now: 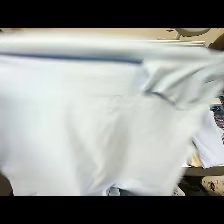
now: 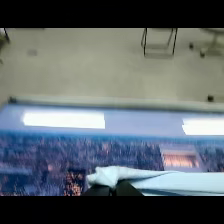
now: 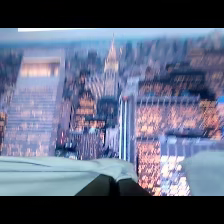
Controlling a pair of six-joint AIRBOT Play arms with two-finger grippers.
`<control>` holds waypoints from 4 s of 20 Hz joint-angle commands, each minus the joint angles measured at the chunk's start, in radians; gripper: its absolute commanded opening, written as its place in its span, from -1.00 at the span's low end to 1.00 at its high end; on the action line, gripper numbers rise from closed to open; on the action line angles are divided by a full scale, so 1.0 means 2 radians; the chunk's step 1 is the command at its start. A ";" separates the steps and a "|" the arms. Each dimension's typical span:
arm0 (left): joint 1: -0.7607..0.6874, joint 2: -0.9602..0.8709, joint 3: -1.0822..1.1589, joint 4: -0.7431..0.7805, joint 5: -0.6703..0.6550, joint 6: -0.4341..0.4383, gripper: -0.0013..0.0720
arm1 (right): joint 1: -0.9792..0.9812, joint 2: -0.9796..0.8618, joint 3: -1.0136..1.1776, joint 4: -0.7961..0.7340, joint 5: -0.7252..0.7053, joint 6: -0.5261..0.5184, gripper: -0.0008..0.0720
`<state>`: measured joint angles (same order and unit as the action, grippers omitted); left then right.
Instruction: Fold the shirts.
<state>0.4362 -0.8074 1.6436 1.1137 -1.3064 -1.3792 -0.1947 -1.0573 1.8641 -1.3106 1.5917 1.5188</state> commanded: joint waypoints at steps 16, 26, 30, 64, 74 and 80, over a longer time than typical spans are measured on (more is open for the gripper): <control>-0.124 -0.369 -0.164 -0.026 0.284 -0.001 -0.90 | 0.062 -0.358 -0.075 0.028 -0.310 0.082 -0.93; -0.113 -0.364 -0.197 0.023 0.024 0.005 -0.90 | 0.070 -0.341 -0.149 -0.003 0.046 0.041 -0.93; -0.112 -0.381 -0.236 0.022 0.020 0.003 -0.89 | 0.088 -0.341 -0.237 0.007 -0.009 0.066 -0.92; -0.047 -0.178 -0.554 -0.007 0.080 0.043 -0.89 | 0.071 0.012 -0.715 0.105 -0.183 0.012 0.37; -0.046 -0.167 -0.524 -0.007 0.072 0.050 -0.89 | 0.075 0.022 -0.714 0.139 -0.214 0.024 -0.93; -0.058 -0.159 -0.325 -0.008 0.073 0.008 -0.90 | 0.074 0.005 -0.473 0.017 -0.204 0.054 -0.93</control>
<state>0.3351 -1.1065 0.8249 1.1004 -1.1767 -1.3178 -0.0452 -1.0096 0.7116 -1.1400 1.2255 1.5864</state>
